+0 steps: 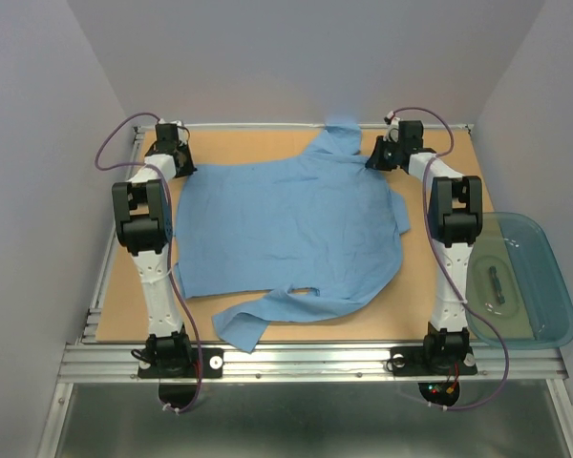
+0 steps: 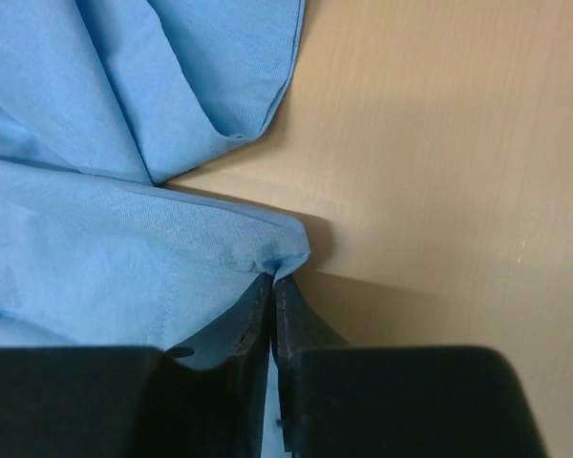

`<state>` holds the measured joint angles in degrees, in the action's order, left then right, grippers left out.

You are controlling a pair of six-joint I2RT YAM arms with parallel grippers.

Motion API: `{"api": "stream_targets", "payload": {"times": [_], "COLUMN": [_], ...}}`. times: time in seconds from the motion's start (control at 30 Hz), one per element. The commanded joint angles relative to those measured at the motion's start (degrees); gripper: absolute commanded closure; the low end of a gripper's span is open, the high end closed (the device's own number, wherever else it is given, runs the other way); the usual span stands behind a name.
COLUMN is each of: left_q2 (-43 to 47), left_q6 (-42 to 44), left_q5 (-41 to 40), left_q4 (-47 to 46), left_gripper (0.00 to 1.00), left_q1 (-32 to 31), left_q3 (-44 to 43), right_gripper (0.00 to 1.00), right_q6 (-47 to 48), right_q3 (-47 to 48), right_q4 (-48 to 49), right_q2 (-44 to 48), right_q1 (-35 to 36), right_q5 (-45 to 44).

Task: Fold and stack the long sleeve shirts
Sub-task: Flatten the shirt out

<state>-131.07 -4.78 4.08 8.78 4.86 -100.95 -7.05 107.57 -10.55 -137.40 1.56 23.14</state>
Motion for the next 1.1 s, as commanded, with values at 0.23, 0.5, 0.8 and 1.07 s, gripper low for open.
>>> {"api": "stream_targets", "payload": {"times": [0.23,0.5,0.8,1.07], "left_q2": [-2.53,-1.92,22.02,49.64], "left_q6": [-3.39,-5.59,-14.37,-26.41], "left_q5": [-7.41,-3.21,-0.64,4.01], "left_q4": [4.58,6.52,7.13,1.69], "left_gripper": [1.0,0.91,0.12,0.14], "left_q1": [1.81,1.73,-2.48,-10.3], "left_q3": [-5.57,-11.64,5.53,40.98], "right_gripper": [1.0,0.64,0.16,0.22], "right_q6": [-6.83,-7.1,-15.24,-25.2], "right_q3": [-0.52,0.45,-18.74,-45.76], "right_q4": [0.26,0.35,-0.26,-2.19], "right_q2": [1.44,5.21,28.92,49.32], "right_q1": [-5.95,-6.05,-2.36,2.12], "right_q5": [-11.97,-7.85,-14.16,-13.38]}}
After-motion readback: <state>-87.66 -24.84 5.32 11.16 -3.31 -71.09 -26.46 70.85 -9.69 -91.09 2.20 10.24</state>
